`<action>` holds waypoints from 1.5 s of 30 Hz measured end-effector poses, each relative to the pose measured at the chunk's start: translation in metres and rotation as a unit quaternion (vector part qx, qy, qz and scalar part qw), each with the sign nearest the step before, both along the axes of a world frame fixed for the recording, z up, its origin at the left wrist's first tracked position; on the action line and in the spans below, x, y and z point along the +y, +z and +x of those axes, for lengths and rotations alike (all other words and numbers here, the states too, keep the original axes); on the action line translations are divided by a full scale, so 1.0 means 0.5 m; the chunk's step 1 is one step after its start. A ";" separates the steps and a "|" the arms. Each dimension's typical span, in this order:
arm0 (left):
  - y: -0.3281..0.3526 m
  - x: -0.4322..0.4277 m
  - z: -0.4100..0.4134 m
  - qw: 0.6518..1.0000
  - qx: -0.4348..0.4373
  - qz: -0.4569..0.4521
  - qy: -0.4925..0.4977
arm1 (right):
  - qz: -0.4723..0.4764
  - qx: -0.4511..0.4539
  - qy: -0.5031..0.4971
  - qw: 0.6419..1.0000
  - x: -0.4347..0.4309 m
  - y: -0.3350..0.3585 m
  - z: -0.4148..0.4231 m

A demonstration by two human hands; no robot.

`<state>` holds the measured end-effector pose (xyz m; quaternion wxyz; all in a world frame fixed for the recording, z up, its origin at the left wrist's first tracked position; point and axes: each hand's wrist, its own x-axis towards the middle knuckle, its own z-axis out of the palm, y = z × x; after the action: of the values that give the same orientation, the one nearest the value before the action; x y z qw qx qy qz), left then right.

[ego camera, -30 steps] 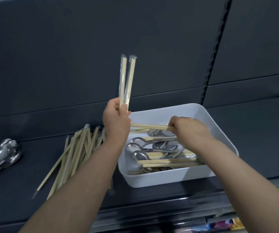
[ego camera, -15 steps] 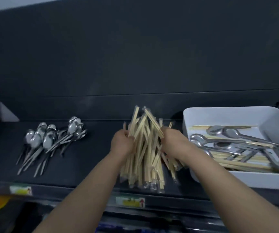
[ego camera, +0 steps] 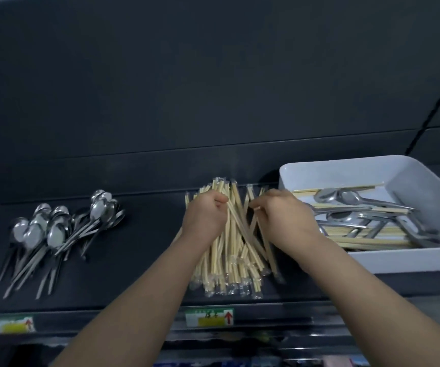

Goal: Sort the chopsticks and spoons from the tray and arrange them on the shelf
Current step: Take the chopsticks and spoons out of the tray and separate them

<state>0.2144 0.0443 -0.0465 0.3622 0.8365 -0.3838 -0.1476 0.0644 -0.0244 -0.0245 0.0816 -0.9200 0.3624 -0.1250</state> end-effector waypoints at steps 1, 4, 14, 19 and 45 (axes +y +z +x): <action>0.005 -0.017 -0.013 1.000 0.000 -0.022 -0.015 | -0.025 -0.010 -0.008 1.000 -0.010 0.004 -0.017; 0.023 -0.072 -0.067 0.996 -0.002 -0.059 -0.061 | -0.036 -0.013 -0.046 0.998 -0.049 -0.001 -0.076; 0.037 -0.233 -0.278 0.981 -0.073 0.057 -0.170 | 0.027 0.067 -0.187 0.980 -0.198 -0.006 -0.342; 0.012 -0.273 -0.324 0.976 -0.108 0.125 -0.143 | 0.059 0.071 -0.171 0.981 -0.258 -0.015 -0.387; -0.007 -0.330 -0.409 0.880 -0.246 0.336 -0.229 | 0.165 0.073 -0.119 0.976 -0.360 -0.021 -0.415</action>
<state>0.0098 -0.1207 -0.0502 -0.0907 0.8062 -0.5687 -0.1355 -0.1434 -0.2046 -0.0348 0.1903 -0.8509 0.4896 -0.0049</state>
